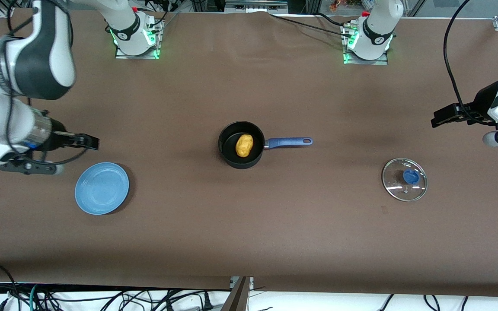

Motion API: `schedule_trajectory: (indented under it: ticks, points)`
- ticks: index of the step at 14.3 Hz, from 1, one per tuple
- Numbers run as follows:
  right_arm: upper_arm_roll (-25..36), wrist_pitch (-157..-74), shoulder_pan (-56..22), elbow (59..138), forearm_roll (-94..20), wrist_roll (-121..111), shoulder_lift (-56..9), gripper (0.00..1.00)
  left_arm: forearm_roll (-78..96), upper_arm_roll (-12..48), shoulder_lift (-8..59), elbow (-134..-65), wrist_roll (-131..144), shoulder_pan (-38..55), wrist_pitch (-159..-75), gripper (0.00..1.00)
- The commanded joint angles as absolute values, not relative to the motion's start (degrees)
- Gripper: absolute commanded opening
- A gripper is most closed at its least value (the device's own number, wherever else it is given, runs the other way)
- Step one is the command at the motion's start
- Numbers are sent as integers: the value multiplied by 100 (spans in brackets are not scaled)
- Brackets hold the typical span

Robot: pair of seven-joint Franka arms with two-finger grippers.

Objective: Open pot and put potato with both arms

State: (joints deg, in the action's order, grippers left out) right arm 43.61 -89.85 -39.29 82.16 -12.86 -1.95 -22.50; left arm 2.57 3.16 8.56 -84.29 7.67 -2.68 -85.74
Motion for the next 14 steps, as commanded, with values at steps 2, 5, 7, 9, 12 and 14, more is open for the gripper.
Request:
schedule_trajectory:
  ticks: [2,5,7,9,12,14]
  points:
    - [4133,-8754,-3746,8182,-994,-396,-1803,100,176,325,844,-8367,835,-246,-8481,100]
    - [2809,-8728,-2755,8235,-398,-326,-1425,100,167,325,853,-8367,826,-246,-8481,100]
    - [1868,-8824,-1920,8567,-54,-159,-1092,100,167,325,853,-8367,817,-237,-8481,100]
    - [989,-9051,-1138,8901,131,77,-801,100,158,325,853,-8367,817,-246,-8481,100]
    - [-129,-9666,137,9806,185,202,-143,100,150,325,853,-8367,809,-246,-8481,100]
    - [-421,-9546,491,9852,185,176,43,100,149,325,853,-8367,634,-246,-8481,100]
